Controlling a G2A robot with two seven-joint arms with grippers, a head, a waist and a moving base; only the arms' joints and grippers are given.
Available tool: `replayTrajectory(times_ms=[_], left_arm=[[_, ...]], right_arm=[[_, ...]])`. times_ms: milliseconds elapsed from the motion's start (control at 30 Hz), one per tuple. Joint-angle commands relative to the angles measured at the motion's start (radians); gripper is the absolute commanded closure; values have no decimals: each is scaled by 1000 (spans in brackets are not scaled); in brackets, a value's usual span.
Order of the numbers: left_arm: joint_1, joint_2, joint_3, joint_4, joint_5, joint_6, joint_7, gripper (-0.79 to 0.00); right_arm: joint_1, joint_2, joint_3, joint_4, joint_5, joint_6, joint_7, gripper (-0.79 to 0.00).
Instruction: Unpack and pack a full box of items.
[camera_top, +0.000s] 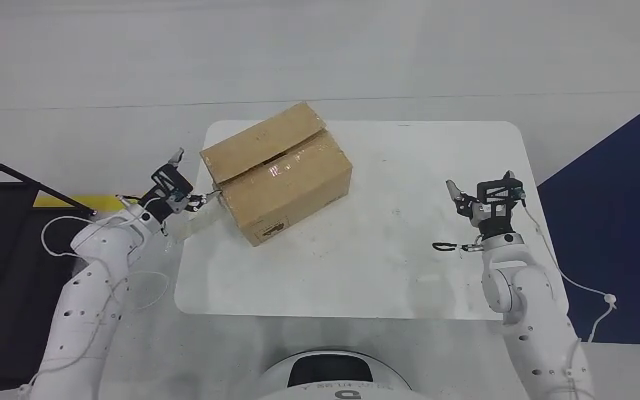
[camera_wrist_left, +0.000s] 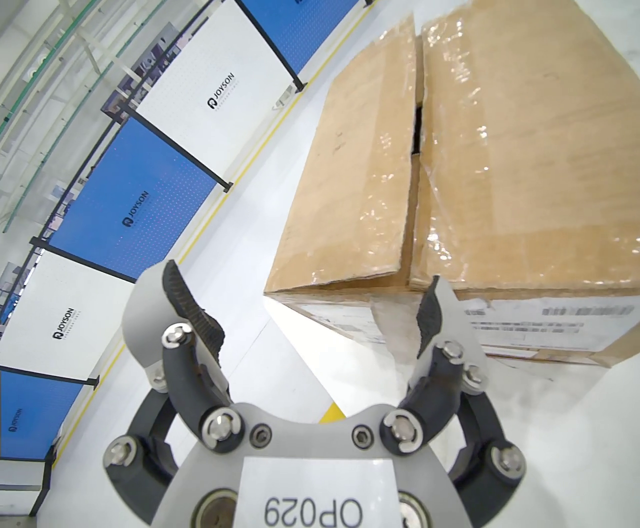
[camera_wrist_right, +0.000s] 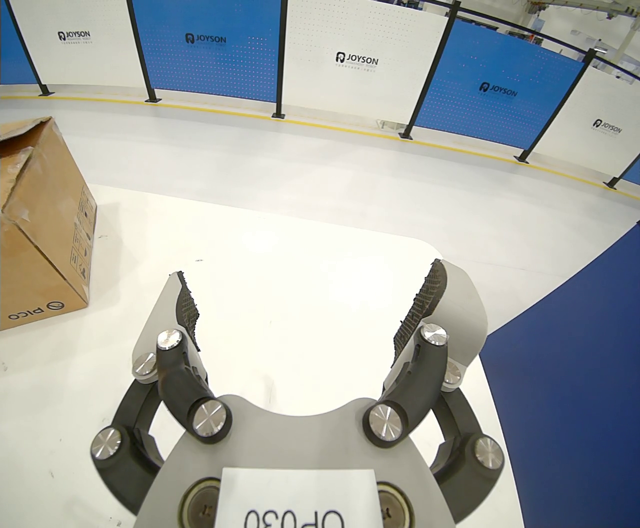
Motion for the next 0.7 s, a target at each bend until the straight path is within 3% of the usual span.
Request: replayTrajectory(times_ms=[0,267,433,667], left_arm=[[-6,2,-12,-6,-22,-5,-3,-785],[-53,-2,6,-21,-42,65,-102,-785],[-75,-1,24,-24,-23,60,-109,-785],[0,24,-48,-76,92,69,-40,-785]], right_arm=[[0,0,0,0,0,0,0,-785],[0,0,0,0,0,0,0,-785],[0,0,0,0,0,0,0,-785],[0,0,0,0,0,0,0,-785]])
